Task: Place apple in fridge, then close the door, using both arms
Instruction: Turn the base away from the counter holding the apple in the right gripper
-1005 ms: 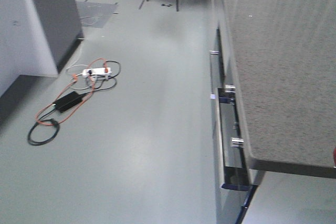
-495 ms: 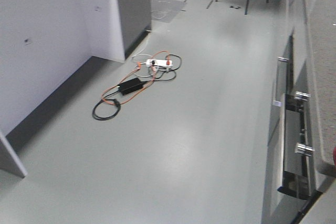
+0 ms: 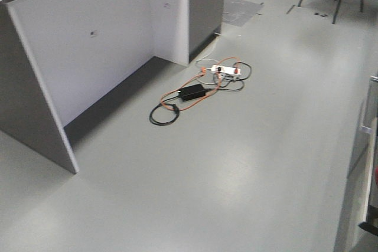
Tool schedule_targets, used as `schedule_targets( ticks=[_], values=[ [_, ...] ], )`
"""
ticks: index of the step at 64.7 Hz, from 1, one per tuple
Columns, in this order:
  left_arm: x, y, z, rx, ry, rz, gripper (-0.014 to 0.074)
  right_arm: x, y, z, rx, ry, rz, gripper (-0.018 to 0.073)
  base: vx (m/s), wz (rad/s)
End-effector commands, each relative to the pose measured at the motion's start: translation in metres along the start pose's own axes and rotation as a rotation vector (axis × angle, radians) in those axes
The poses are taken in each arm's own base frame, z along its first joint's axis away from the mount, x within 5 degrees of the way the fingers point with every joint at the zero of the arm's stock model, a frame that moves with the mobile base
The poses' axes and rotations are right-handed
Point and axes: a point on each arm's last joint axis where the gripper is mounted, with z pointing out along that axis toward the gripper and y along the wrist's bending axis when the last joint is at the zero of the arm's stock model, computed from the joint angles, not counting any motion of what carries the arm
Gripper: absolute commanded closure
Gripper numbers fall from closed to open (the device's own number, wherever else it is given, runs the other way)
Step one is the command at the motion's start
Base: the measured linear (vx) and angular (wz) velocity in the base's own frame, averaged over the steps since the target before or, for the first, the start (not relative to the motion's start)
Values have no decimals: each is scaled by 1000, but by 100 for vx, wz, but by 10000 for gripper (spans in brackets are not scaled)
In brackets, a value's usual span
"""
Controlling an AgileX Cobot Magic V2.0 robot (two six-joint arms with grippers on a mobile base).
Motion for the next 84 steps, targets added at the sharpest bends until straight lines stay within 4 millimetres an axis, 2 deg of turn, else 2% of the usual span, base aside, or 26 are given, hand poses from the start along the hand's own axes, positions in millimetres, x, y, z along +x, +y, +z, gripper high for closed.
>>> schedule_targets(
  ticks=[1, 84],
  values=[
    [-1, 0, 1, 7, -65, -4, 602, -13, 1, -4, 0, -89, -5, 365, -6, 38],
    [-1, 0, 1, 7, -65, -4, 602, -12, 1, -4, 0, -86, -5, 365, 1, 43]
  ],
)
